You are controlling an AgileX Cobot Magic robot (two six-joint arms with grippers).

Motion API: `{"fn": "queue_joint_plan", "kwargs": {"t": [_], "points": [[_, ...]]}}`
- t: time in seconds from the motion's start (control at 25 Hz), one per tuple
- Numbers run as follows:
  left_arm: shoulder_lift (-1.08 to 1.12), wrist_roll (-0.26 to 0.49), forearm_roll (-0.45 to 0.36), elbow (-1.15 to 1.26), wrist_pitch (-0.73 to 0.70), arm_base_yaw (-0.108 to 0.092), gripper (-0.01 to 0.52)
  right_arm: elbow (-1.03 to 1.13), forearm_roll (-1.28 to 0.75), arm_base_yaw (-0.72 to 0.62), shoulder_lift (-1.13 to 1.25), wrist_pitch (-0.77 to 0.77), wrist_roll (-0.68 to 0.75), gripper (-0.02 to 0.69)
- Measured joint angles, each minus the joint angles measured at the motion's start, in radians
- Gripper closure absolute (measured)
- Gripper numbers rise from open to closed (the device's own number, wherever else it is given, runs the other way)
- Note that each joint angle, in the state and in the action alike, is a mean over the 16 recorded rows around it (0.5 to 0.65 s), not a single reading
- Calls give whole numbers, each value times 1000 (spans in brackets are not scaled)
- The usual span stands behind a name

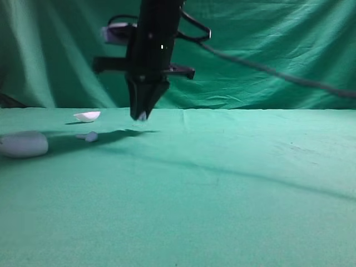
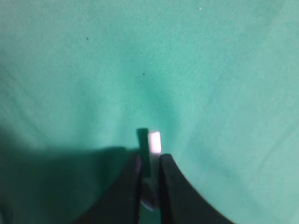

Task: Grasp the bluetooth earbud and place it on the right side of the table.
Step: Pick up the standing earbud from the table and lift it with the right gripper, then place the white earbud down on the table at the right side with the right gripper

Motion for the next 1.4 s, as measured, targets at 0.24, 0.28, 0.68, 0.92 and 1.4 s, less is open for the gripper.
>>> {"fn": "queue_joint_plan", "kwargs": {"t": [0.24,0.28,0.68,0.92,1.4], "points": [[0,0,0,0,0,0,514,-42,-31,-6,-107,80,26,573],[0,0,0,0,0,0,514,-45,-41,-11,-133,92,32,573],[0,0,0,0,0,0,514,189,-147,-174,-525,140,110,573],[0,0,0,0,0,0,514,625,-158,-319,-775,-7,149,573],[0,0,0,0,0,0,514,1318,-120,-421,-864,-467,182,573]]}}
